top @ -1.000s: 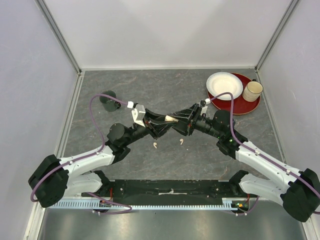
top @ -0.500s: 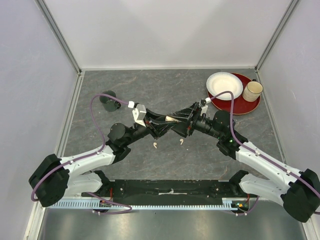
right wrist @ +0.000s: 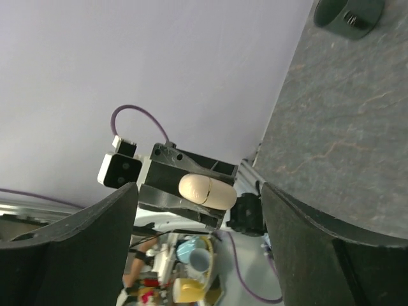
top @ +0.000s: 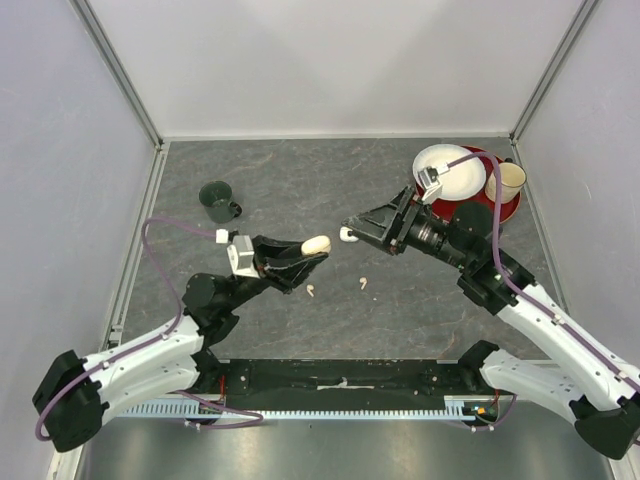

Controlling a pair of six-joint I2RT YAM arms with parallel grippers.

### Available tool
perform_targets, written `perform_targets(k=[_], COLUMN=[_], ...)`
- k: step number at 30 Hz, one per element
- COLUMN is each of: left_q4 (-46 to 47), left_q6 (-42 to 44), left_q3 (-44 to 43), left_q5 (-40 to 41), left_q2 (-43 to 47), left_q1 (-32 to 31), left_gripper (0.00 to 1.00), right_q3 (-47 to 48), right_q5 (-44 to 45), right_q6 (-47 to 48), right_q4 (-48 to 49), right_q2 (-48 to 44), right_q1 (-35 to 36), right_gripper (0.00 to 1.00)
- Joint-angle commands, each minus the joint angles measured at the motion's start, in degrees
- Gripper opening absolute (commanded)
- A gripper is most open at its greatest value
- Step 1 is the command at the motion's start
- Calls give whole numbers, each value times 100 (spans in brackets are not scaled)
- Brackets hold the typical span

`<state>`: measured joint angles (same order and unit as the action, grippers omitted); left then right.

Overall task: Insert the wireless bluetooth earbuds into the charging case
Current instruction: Pick up the charging case at the center of the board.

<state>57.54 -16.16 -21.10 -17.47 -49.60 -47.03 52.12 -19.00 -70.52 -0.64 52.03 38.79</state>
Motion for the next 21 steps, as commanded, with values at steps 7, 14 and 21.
perform_targets(k=[7,14,21], left_q4=[-207,-683,-516], left_q6=[1036,1019,1177], left_q3=[335,89,-60], left_q5=[386,-247,-239], left_q2=[1005,786,391], left_q1=[-35,-35,-26], left_gripper=[2,2,2], right_q3=[1292,1451,845], right_q5=[92,-278,-1149], right_q6=[2463,2151,233], right_q4=[-1869,-1879,-701], right_q2=[351,711,888], right_q1=[6,68,76], right_gripper=[85,84,85])
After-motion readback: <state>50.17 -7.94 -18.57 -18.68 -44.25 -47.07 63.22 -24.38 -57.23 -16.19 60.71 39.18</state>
